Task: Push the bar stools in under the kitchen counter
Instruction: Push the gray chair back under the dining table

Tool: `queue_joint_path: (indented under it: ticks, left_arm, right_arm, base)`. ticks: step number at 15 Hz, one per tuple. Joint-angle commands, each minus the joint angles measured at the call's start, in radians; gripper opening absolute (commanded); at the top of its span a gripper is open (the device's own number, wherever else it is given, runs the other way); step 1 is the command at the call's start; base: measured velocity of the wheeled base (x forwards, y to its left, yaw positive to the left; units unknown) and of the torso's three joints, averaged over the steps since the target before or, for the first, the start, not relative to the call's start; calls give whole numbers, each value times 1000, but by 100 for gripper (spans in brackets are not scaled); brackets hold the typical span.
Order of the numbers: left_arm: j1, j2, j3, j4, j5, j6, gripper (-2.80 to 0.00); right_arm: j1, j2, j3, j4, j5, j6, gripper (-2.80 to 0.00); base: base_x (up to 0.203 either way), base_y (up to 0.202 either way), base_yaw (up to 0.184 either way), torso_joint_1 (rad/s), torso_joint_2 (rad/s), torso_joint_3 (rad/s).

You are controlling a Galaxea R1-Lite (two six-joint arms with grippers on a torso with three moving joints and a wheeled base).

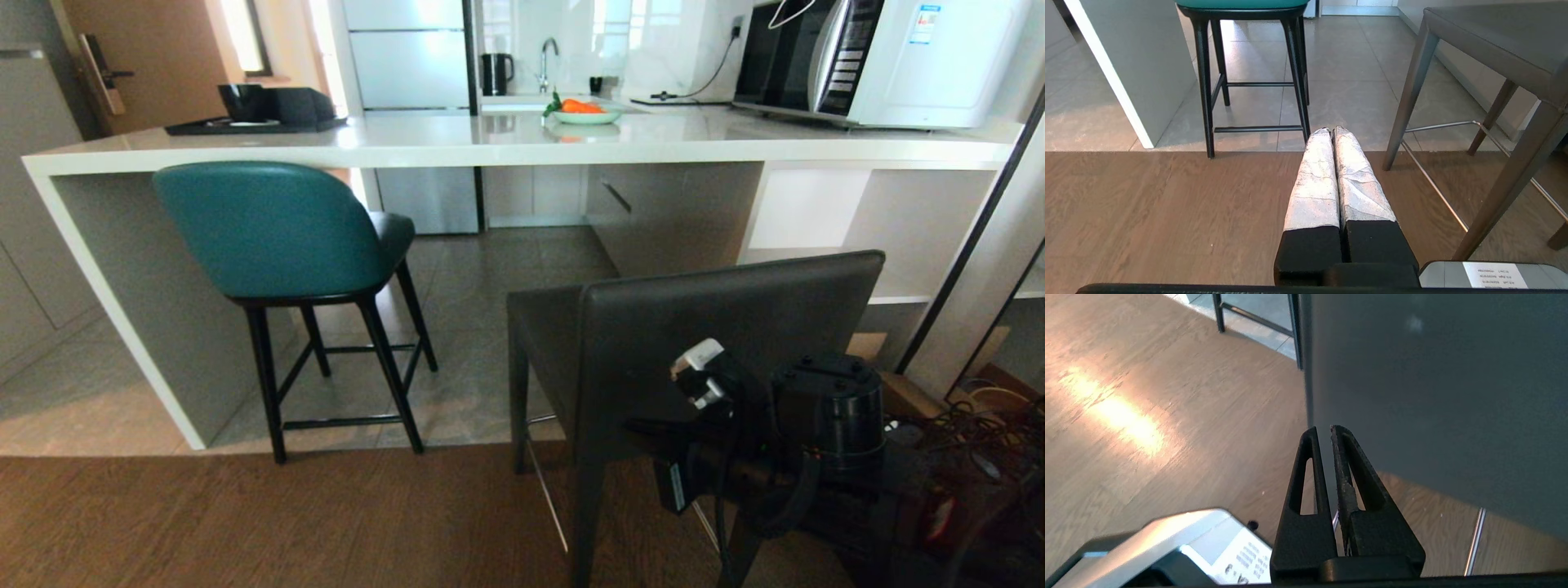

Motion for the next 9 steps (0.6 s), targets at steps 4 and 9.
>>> queue_joint_path:
  ticks: [4, 9]
  left_arm:
    - [0, 1, 0, 0, 0, -4, -280]
    - [0, 1, 0, 0, 0, -4, -280]
  right_arm:
    - [8, 99, -116, -5, -3, -7, -280]
    - [63, 167, -201, -1, -11, -8, -280]
  base:
    - [0, 0, 0, 0, 0, 0]
    - [0, 0, 0, 0, 0, 0]
